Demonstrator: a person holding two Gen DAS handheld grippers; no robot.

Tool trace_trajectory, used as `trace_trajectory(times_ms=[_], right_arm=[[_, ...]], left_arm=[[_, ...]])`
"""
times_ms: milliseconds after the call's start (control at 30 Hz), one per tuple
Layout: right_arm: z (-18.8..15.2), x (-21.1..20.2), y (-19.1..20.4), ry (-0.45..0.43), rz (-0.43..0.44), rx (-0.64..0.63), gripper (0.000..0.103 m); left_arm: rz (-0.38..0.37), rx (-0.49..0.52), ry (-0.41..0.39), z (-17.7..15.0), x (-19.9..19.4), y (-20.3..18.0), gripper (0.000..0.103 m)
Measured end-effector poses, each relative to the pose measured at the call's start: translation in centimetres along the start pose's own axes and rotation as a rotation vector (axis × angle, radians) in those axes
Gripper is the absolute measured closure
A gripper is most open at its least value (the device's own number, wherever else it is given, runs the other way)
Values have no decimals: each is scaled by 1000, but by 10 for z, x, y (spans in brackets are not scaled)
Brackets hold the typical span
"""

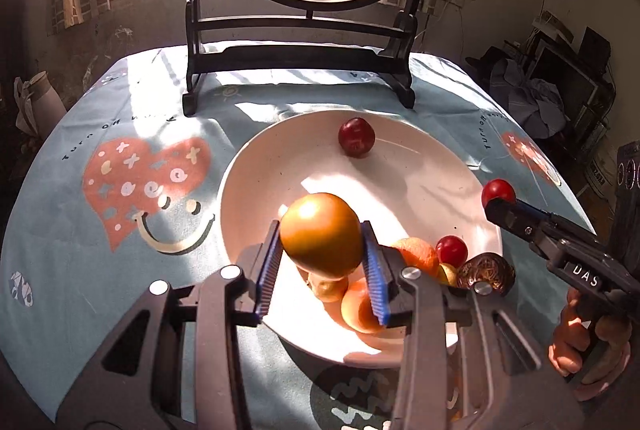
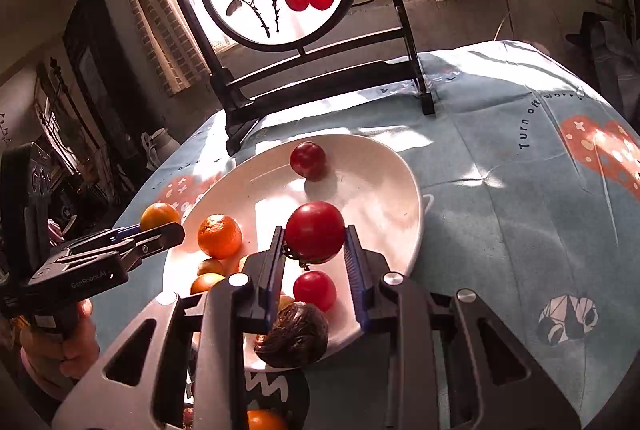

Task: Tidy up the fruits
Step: 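Lower the tomato and orange onto the white plate and open both grippers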

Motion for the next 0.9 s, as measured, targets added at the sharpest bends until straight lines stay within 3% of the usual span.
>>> trace_trajectory(times_ms=[200, 367, 467, 733, 900], right_arm=[[4, 25, -6, 78, -45, -27, 73], [1, 24, -6, 88, -66, -40, 67], [-1, 10, -2, 63, -98, -49, 54], [-25, -34, 24, -11, -142, -130, 54], [-57, -55, 38, -28, -141, -204, 44]], left_arm=[[30, 52, 38, 9, 27, -18, 63], [37, 83, 4, 7, 10, -24, 41], [64, 84, -56, 4, -16, -26, 31], [113, 68, -145, -45, -71, -22, 5], [170, 44, -169, -91, -79, 2, 3]])
Point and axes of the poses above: each gripper's, at about its wrist camera, not at the fingertips, and x roughly the way its jaws point, y to its left, z to its top, the point moved 6 cm from there along x, roughly the way its jaws point, and after that the axes turned 13 degrees about y, right-handed, at the moved point
